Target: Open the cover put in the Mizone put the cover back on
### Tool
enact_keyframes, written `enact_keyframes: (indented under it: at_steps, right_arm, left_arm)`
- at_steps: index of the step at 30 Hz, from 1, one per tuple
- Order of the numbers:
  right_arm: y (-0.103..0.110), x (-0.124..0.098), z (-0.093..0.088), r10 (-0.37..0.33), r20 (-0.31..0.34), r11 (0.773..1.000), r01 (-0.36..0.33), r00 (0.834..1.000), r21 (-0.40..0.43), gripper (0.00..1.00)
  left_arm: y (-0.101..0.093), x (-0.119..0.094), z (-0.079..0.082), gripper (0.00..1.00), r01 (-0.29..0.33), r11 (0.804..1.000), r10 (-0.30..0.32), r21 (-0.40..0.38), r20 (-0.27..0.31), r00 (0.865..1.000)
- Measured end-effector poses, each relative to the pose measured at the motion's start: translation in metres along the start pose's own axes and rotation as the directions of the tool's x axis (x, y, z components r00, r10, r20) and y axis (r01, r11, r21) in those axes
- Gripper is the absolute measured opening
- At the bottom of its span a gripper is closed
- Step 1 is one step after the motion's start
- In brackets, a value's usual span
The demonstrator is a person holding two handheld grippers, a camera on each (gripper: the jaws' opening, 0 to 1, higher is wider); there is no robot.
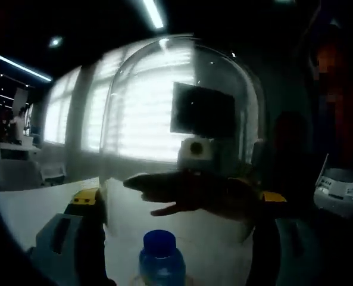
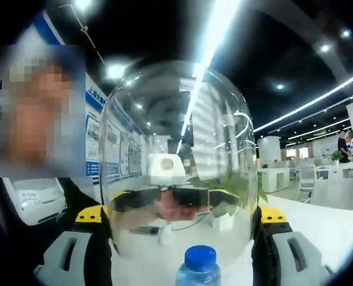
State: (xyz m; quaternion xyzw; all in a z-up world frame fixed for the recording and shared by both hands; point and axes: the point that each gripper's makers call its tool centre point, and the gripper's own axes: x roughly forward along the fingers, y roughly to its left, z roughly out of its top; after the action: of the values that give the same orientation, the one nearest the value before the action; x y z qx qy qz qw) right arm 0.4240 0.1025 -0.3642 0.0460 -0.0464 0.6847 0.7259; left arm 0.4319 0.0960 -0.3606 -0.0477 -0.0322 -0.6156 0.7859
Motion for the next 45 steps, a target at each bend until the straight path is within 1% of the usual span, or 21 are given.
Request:
enact_keyframes:
  at_steps: [6, 14, 18, 22, 34, 37, 42, 45]
  right_arm:
    - [-0.004, -0.003, -0.012, -0.006, 0.006, 1.000, 0.006, 1.000, 0.019, 0.90]
    - [-0.010, -0.009, -0.041, -0.011, -0.039, 0.999, 0.012, 0.999, 0.043, 0.90]
    - [-0.013, -0.010, -0.050, -0.015, -0.047, 0.998, 0.017, 0.999, 0.053, 0.90]
    - [-0.015, -0.011, -0.057, -0.014, -0.063, 0.998, 0.017, 0.998, 0.052, 0.90]
    - [-0.017, -0.009, -0.077, -0.013, -0.087, 0.999, 0.017, 0.996, 0.046, 0.90]
    - [-0.018, -0.010, -0.087, -0.012, -0.100, 0.999, 0.017, 0.995, 0.048, 0.90]
    - [-0.018, -0.011, -0.103, -0.005, -0.122, 0.999, 0.011, 0.993, 0.047, 0.90]
    - [-0.019, -0.011, -0.108, -0.012, -0.112, 0.999, 0.016, 0.994, 0.030, 0.90]
  left_arm:
    - [0.005, 0.001, -0.015, 0.86, 0.001, 1.000, -0.001, -0.023, 0.005, 1.000]
    - [0.012, 0.003, -0.045, 0.86, 0.005, 0.999, -0.006, -0.052, -0.021, 1.000]
    - [0.015, 0.002, -0.052, 0.86, 0.006, 0.998, -0.007, -0.062, -0.014, 1.000]
    - [0.016, 0.002, -0.060, 0.86, 0.009, 0.998, -0.010, -0.063, -0.027, 1.000]
    - [0.021, -0.003, -0.079, 0.86, 0.012, 0.998, -0.014, -0.063, -0.033, 0.999]
    - [0.021, -0.005, -0.089, 0.86, 0.014, 0.998, -0.016, -0.065, -0.037, 0.999]
    - [0.021, -0.007, -0.107, 0.86, 0.014, 0.998, -0.018, -0.065, -0.070, 0.997]
    - [0.024, -0.009, -0.114, 0.86, 0.019, 0.998, -0.024, -0.054, -0.080, 0.997]
